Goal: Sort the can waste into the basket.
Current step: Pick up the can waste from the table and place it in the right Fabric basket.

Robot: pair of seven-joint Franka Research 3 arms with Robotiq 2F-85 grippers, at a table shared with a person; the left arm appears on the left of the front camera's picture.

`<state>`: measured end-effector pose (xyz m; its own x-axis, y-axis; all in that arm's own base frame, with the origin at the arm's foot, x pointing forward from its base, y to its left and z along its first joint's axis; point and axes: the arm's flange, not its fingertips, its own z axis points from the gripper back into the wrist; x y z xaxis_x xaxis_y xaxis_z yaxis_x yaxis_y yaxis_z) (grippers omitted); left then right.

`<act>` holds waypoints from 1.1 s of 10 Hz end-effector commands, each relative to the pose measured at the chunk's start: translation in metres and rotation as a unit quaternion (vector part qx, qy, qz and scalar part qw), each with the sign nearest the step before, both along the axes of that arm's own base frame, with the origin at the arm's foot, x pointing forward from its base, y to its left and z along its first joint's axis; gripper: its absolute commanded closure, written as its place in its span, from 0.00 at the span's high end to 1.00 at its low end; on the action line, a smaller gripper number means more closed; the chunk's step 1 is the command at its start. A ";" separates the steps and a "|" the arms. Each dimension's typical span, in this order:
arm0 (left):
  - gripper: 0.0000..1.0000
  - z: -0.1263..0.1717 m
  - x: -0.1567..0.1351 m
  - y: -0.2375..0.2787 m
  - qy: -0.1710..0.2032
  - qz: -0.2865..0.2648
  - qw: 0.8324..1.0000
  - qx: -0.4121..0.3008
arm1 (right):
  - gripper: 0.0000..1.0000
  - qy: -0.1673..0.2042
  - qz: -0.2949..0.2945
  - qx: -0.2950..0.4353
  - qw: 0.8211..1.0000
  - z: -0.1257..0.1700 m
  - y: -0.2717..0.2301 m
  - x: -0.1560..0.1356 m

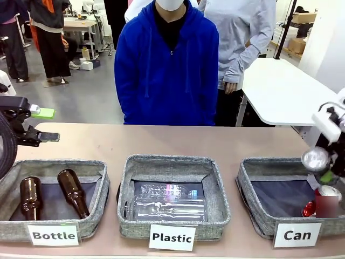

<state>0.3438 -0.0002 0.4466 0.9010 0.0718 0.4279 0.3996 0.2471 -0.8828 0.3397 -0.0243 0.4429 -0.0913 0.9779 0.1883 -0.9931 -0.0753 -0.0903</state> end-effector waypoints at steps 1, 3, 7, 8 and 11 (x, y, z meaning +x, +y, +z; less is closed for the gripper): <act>1.00 0.001 -0.002 0.000 -0.005 0.003 1.000 -0.002 | 0.00 -0.005 -0.002 -0.028 1.000 -0.002 0.018 0.002; 1.00 0.001 -0.002 0.000 -0.005 0.003 1.000 -0.002 | 0.00 0.007 -0.011 -0.035 0.999 -0.007 0.023 0.003; 1.00 0.001 -0.002 0.000 -0.005 0.003 1.000 -0.002 | 0.99 0.026 -0.061 -0.062 0.996 -0.003 0.027 0.004; 1.00 0.001 -0.002 0.000 -0.005 0.003 1.000 -0.002 | 1.00 0.023 -0.081 -0.057 0.995 -0.002 0.029 0.008; 1.00 0.001 -0.002 0.000 -0.005 0.003 1.000 -0.002 | 1.00 0.034 -0.131 0.003 0.991 0.002 0.022 0.022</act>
